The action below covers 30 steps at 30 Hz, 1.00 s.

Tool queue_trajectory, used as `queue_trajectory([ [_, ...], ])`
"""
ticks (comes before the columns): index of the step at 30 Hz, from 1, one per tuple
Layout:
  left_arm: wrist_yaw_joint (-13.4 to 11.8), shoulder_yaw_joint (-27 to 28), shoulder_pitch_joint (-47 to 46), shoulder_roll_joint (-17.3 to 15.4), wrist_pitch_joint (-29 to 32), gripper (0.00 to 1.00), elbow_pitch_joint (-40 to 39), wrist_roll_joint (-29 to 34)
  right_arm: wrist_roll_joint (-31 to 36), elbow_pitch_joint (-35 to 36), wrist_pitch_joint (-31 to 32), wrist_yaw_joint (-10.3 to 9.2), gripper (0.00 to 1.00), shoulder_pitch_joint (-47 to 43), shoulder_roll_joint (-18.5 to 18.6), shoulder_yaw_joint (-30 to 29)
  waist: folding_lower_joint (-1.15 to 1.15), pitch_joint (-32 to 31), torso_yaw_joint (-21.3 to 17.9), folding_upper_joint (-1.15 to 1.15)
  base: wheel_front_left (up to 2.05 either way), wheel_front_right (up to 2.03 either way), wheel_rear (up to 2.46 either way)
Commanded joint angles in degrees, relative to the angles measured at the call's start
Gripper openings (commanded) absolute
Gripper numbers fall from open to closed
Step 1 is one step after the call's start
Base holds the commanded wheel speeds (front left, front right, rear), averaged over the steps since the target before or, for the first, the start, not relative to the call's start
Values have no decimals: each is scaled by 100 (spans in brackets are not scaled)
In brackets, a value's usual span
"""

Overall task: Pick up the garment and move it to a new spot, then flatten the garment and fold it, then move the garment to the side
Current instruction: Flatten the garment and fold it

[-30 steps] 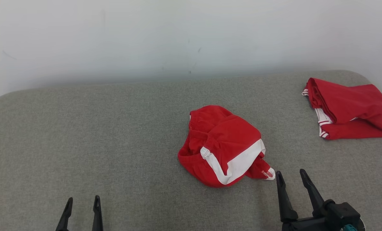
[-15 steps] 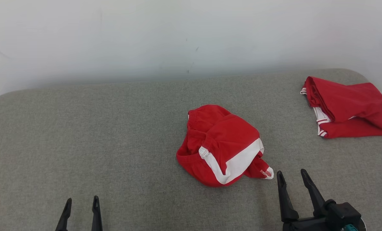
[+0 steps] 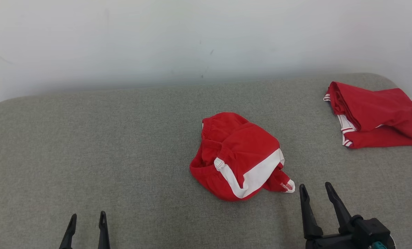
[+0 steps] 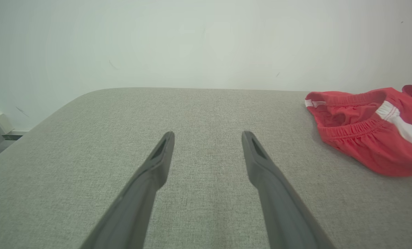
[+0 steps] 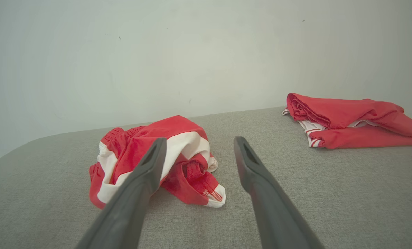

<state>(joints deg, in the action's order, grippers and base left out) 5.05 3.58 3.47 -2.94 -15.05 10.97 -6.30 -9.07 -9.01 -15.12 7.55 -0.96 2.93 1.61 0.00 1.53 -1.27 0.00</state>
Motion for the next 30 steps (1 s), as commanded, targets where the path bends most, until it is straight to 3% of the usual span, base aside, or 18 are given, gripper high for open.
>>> queue_trajectory([
  [1, -6, 7, -3, 9, -17, 100, 17, 15, 7, 0, 0, -16, 100, -25, -10, -9, 0, 0, 5, 0, 0, 0, 0],
  [30, 8, 14, 19, 10, -17, 100, 34, -18, 41, -4, 0, -16, 100, -31, -11, 2, 0, -7, 1, 0, 0, 0, 0],
])
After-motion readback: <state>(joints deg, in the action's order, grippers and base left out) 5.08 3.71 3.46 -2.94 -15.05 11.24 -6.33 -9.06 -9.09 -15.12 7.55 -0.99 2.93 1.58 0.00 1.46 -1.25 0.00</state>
